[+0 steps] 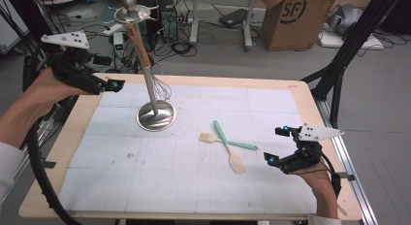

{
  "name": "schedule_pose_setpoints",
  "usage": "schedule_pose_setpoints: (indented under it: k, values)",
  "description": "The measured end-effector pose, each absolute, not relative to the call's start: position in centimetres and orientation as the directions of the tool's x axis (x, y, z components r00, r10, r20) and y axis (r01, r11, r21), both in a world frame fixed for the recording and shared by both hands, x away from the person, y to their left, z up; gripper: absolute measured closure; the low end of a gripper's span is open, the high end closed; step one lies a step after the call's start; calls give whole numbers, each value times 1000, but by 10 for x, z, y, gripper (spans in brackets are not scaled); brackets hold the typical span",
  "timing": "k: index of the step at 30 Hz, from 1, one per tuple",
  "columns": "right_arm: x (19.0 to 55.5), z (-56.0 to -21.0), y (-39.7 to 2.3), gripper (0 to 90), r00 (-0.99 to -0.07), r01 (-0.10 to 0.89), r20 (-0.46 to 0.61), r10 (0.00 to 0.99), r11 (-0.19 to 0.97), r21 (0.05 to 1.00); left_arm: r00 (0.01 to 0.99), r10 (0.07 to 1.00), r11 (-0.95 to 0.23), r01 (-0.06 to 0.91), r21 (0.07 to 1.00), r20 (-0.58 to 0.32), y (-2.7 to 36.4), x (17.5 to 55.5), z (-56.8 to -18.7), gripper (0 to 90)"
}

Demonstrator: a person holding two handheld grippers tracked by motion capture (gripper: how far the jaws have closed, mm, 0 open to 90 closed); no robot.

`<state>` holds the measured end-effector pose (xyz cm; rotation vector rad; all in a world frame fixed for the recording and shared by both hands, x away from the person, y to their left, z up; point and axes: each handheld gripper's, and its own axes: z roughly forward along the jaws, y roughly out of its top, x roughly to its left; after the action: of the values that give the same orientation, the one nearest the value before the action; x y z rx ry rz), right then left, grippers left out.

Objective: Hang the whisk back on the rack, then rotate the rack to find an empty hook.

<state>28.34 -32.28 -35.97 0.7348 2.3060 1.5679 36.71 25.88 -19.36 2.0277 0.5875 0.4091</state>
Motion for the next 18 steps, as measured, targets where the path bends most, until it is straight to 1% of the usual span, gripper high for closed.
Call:
schedule_pose_setpoints:
  k: [3, 8, 10, 13, 14, 15, 17, 18]
  values:
    - [283, -362, -324, 2, -816, 290, 79, 572, 288, 913, 831, 552, -438, 223, 871, 65, 261, 358, -192, 16]
    - [281, -364, -322, 2, -812, 280, 65, 580, 290, 915, 827, 554, -437, 196, 878, 91, 261, 348, -186, 16]
    - [280, -364, -322, 2, -811, 276, 64, 582, 284, 918, 829, 553, -433, 200, 879, 84, 260, 345, -181, 17]
    - [280, -366, -321, 2, -811, 277, 68, 581, 279, 919, 831, 549, -445, 193, 875, 96, 255, 343, -169, 25]
    - [280, -366, -321, 2, -808, 281, 68, 585, 281, 918, 831, 546, -447, 185, 875, 104, 253, 342, -163, 40]
    - [280, -366, -321, 2, -810, 278, 67, 583, 282, 918, 834, 541, -448, 181, 876, 105, 252, 342, -159, 78]
    - [279, -366, -321, 2, -810, 277, 68, 582, 279, 920, 845, 524, -449, 167, 877, 107, 249, 342, -152, 155]
    - [278, -365, -322, 2, -811, 275, 66, 582, 279, 920, 851, 513, -457, 162, 874, 110, 248, 342, -148, 214]
